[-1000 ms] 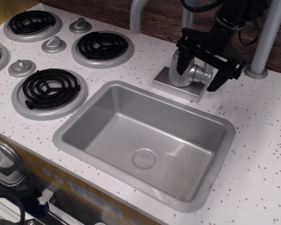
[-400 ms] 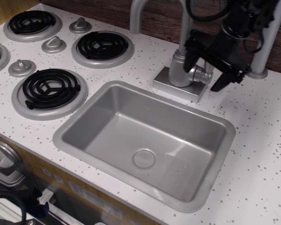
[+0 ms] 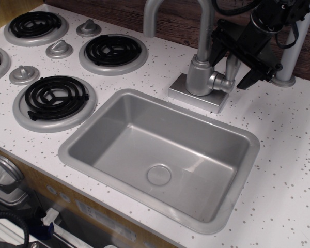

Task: Lever vertical to front

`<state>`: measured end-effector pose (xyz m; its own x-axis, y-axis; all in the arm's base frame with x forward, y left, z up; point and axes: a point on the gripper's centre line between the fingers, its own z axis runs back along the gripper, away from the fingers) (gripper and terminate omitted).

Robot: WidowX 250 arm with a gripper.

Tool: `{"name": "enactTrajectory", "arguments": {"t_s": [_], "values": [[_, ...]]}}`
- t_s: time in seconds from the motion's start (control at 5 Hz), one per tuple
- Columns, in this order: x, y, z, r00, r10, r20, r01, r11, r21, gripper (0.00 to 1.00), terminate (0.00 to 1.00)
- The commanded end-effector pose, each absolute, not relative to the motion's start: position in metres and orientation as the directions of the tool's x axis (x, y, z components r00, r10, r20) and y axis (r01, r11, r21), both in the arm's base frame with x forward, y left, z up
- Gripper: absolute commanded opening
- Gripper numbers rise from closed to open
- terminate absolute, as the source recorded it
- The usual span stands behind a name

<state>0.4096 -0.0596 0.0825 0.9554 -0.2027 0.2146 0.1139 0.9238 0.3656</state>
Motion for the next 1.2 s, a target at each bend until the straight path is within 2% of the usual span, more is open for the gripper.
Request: {"name": "enactTrajectory", "arguments": {"t_s": [0.0, 0.2, 0.4, 0.6, 1.0], "values": [[0.423, -0.063, 0.109, 0.937, -0.232, 0.263, 0.122, 0.919, 0.374, 1.00, 0.00], [0.429, -0.063, 0.107, 0.932, -0.252, 0.260, 0.145, 0.918, 0.369, 1.00, 0.00], [0.430, -0.064, 0.104, 0.933, -0.251, 0.258, 0.148, 0.921, 0.361, 0.00, 0.00], [0.426, -0.063, 0.104, 0.937, -0.240, 0.254, 0.138, 0.922, 0.361, 0.00, 0.00], [0.395, -0.057, 0.094, 0.973, -0.138, 0.184, 0.067, 0.936, 0.346, 0.00, 0.00]]}}
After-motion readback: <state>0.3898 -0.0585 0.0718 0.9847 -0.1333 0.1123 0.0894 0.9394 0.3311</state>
